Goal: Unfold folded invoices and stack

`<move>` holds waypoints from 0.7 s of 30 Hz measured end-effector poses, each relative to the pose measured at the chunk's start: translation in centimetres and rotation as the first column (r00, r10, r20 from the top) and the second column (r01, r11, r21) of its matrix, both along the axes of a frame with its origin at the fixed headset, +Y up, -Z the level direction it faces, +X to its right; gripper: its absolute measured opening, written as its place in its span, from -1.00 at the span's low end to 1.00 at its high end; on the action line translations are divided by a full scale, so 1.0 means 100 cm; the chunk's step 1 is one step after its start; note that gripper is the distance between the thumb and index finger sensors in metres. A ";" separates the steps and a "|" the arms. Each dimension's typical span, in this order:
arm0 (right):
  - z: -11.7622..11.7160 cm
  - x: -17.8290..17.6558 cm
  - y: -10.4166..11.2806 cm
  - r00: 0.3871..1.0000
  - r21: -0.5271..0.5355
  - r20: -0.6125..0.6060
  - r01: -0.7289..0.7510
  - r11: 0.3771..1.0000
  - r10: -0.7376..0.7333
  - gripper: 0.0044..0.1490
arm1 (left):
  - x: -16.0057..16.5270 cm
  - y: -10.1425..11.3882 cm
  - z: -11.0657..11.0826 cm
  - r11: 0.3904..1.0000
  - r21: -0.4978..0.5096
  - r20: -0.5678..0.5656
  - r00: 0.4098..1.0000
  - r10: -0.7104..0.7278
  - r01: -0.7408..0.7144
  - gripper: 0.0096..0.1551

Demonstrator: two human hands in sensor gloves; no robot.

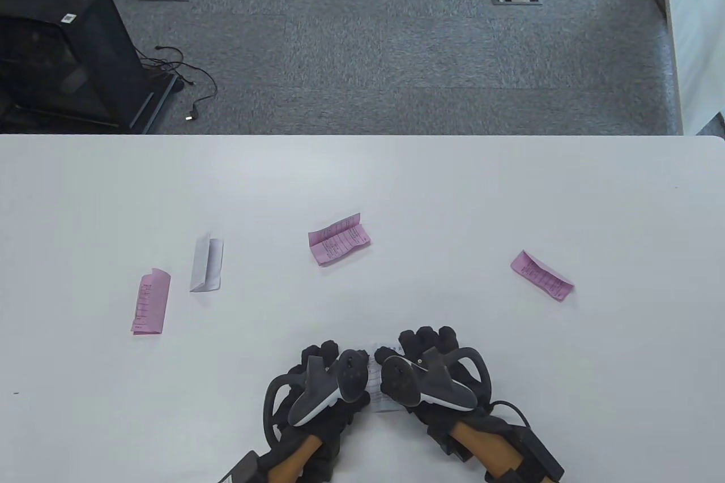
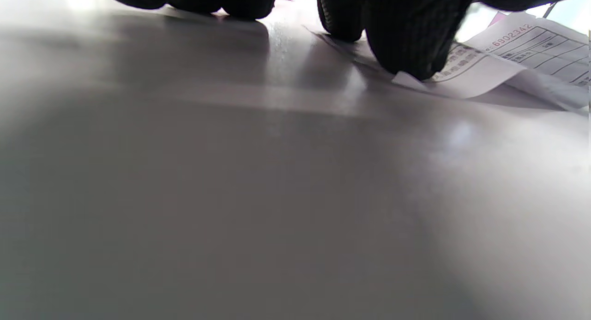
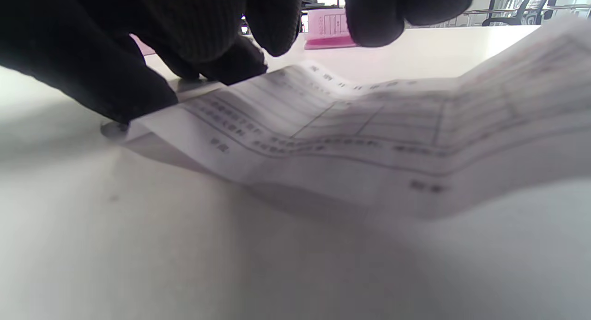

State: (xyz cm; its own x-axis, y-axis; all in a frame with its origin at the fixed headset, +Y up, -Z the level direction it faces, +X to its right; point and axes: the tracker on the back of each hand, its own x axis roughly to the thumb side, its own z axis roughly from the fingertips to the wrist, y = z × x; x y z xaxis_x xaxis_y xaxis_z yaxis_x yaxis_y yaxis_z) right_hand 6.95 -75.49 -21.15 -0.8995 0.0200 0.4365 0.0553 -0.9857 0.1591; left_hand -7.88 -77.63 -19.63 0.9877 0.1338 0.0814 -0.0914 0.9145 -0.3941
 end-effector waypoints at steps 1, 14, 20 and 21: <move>0.000 -0.001 -0.001 1.000 -0.002 -0.002 0.003 1.000 -0.003 -0.25 | 0.000 0.000 0.000 1.000 0.001 0.001 1.000 0.000 0.000 -0.17; 0.000 0.010 -0.013 0.992 0.048 0.025 -0.127 0.991 0.126 -0.26 | -0.001 0.000 0.000 1.000 -0.003 0.000 1.000 -0.001 0.001 -0.17; -0.002 0.044 -0.012 0.986 0.054 0.088 -0.148 0.988 0.143 -0.27 | -0.002 0.000 0.000 1.000 -0.013 -0.005 1.000 0.001 -0.001 -0.16; -0.002 0.048 -0.012 0.985 0.053 0.097 -0.149 0.987 0.144 -0.28 | -0.002 0.000 0.000 1.000 -0.014 -0.005 1.000 0.001 -0.001 -0.16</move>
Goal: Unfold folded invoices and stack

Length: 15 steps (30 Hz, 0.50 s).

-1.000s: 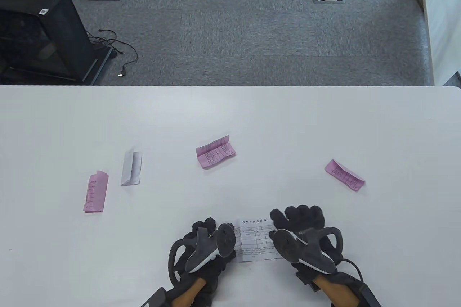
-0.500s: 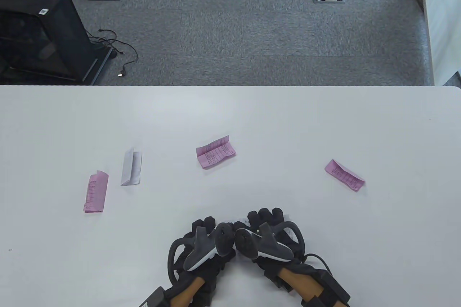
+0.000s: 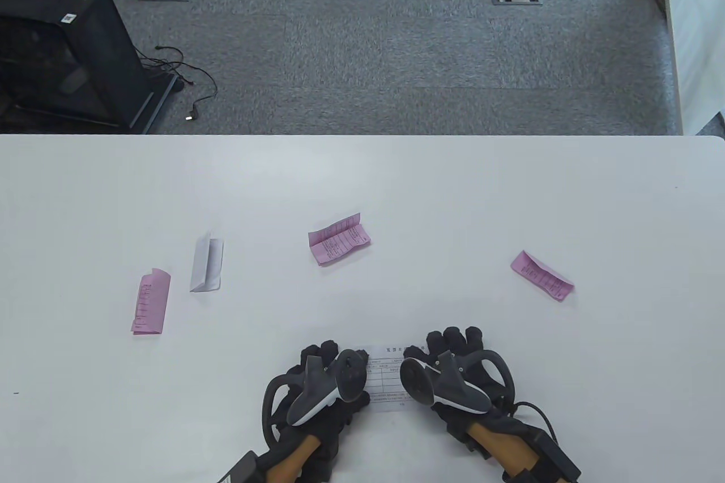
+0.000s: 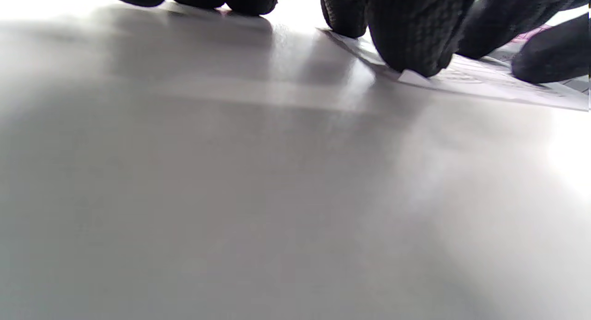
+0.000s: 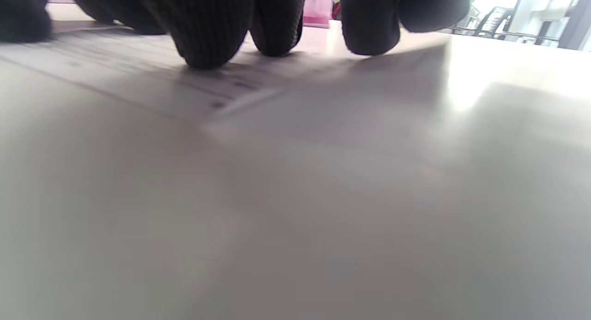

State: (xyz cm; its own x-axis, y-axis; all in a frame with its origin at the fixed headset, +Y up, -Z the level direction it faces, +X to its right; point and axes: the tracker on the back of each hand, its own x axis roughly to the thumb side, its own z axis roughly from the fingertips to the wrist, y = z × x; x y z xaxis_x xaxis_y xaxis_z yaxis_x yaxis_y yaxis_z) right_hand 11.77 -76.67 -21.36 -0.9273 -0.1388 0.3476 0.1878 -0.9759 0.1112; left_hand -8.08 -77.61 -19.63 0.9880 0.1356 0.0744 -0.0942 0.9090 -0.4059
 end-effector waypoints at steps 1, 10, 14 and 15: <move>0.000 0.006 0.000 1.000 0.000 0.013 -0.003 1.000 0.003 -0.28 | 0.000 0.000 0.000 1.000 -0.001 -0.001 1.000 -0.002 0.002 -0.16; 0.000 0.032 0.000 0.997 -0.013 0.072 0.029 1.000 -0.027 -0.28 | -0.001 0.000 0.001 1.000 -0.001 -0.006 1.000 -0.007 0.007 -0.14; 0.000 0.034 -0.001 0.996 -0.018 0.078 0.055 0.998 -0.053 -0.28 | -0.001 0.000 0.001 1.000 0.000 -0.007 1.000 -0.007 0.007 -0.13; 0.000 0.034 0.000 0.995 -0.013 0.075 0.060 0.998 -0.059 -0.27 | -0.001 0.000 0.001 1.000 0.000 -0.006 1.000 -0.007 0.007 -0.13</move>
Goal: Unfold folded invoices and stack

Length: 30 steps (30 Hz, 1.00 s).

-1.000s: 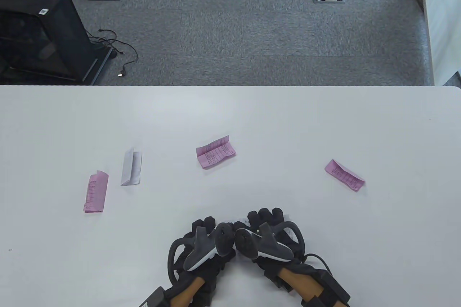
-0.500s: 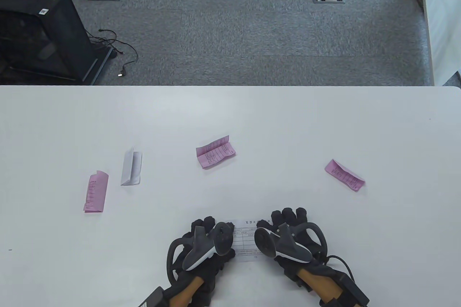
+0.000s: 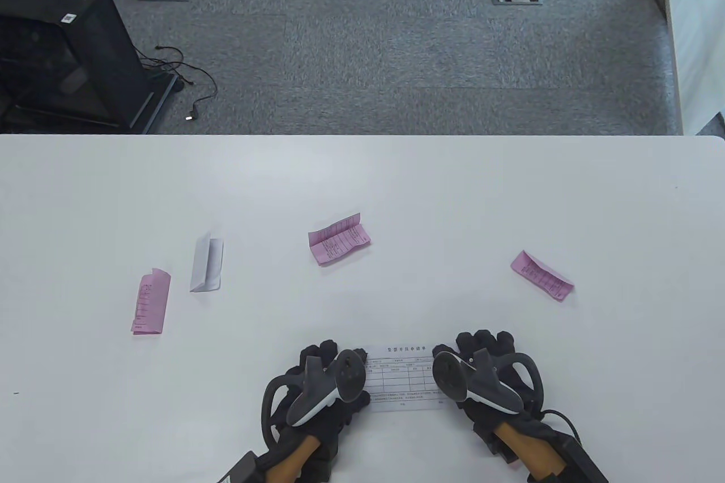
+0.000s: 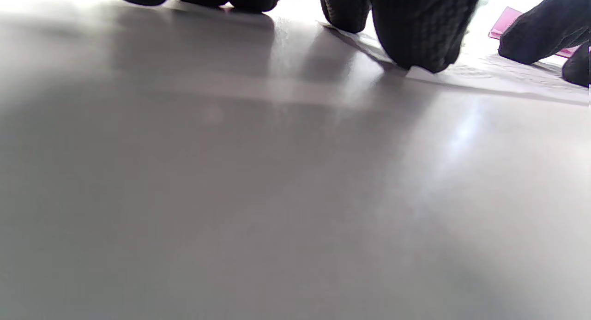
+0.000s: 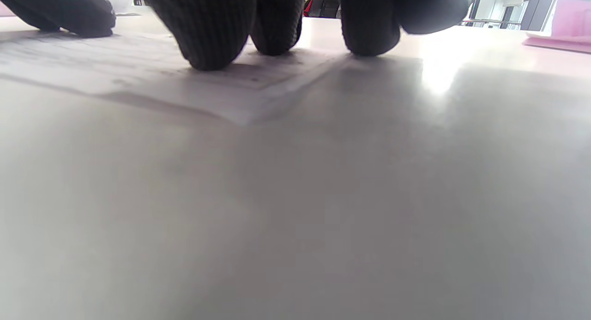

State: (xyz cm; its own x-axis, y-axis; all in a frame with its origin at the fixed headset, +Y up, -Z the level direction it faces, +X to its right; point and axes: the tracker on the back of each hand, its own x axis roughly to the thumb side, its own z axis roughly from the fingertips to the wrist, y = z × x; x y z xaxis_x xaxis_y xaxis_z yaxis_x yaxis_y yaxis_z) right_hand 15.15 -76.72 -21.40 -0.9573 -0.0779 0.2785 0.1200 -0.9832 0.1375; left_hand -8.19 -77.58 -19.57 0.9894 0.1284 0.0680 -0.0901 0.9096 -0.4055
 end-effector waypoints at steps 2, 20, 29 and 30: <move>0.001 -0.001 0.006 0.999 0.058 -0.008 0.036 0.998 -0.035 -0.26 | 0.000 0.000 0.000 1.000 -0.001 0.000 1.000 0.002 -0.002 -0.13; 0.008 -0.094 0.013 0.982 0.040 -0.172 0.089 0.995 -0.081 -0.28 | 0.000 -0.001 0.000 1.000 -0.003 0.007 1.000 0.008 -0.008 -0.13; 0.007 -0.098 0.007 0.983 0.037 -0.167 0.079 0.996 -0.072 -0.26 | 0.000 -0.001 0.000 1.000 -0.004 0.005 1.000 0.007 -0.007 -0.13; 0.007 -0.098 0.006 0.983 0.037 -0.167 0.084 0.996 -0.077 -0.26 | 0.000 -0.001 0.000 1.000 -0.004 0.005 1.000 0.007 -0.007 -0.13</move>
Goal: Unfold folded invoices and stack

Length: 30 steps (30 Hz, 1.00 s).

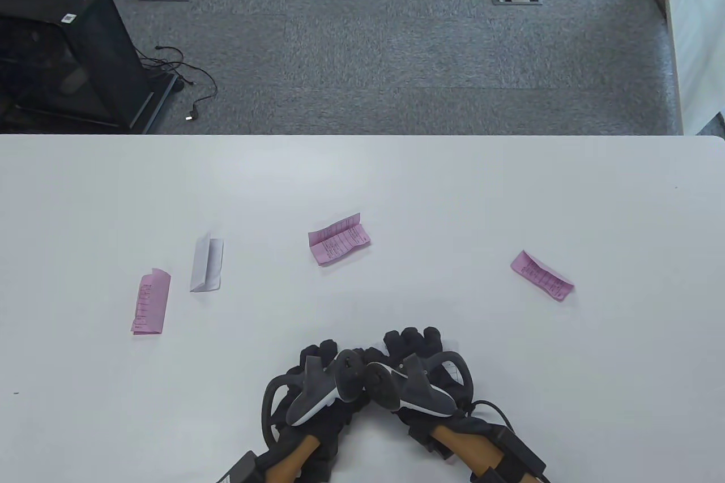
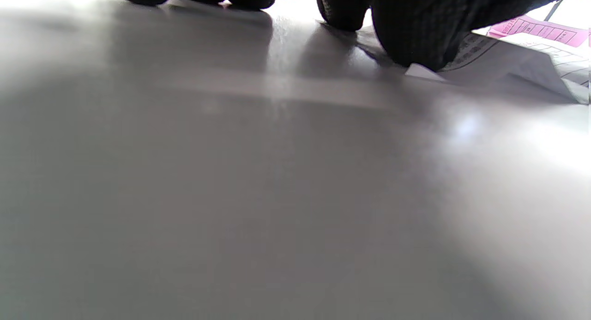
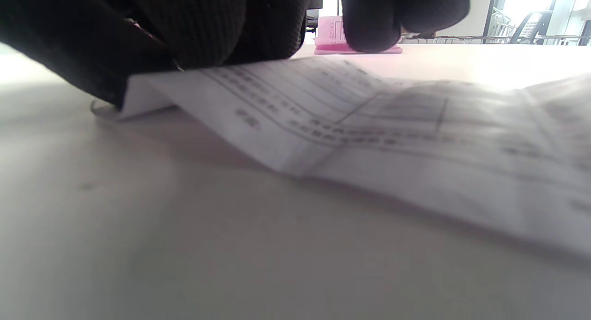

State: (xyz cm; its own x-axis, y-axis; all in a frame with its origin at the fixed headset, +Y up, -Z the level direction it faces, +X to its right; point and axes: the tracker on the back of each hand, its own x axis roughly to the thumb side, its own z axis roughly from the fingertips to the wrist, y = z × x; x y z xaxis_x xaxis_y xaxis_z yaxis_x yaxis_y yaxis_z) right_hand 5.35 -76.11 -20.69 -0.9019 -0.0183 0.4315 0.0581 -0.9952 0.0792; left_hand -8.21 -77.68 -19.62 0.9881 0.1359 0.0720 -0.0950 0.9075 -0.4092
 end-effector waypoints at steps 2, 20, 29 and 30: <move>0.000 0.000 0.000 1.000 -0.005 0.005 0.003 1.000 -0.003 -0.25 | 0.000 0.000 0.000 1.000 0.000 0.000 1.000 0.000 0.000 -0.13; -0.005 0.028 -0.005 0.996 -0.028 0.067 -0.063 0.998 0.065 -0.25 | 0.000 0.000 0.000 1.000 0.002 -0.001 1.000 -0.003 0.003 -0.13; -0.008 0.079 -0.005 0.985 -0.043 0.160 -0.057 0.997 0.063 -0.26 | 0.000 0.000 0.000 1.000 0.000 -0.002 1.000 -0.004 0.004 -0.13; -0.007 0.085 -0.005 0.983 -0.043 0.172 -0.058 0.997 0.065 -0.26 | 0.000 0.000 0.000 1.000 0.000 -0.002 1.000 -0.004 0.004 -0.13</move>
State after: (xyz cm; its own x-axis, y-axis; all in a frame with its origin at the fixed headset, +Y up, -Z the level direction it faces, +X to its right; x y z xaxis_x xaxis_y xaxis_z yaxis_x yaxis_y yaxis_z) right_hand 13.82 -76.64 -21.43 -0.9608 -0.0624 0.2702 0.1009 -0.9862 0.1312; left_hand -8.17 -77.69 -19.64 0.9888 0.1320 0.0696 -0.0924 0.9079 -0.4088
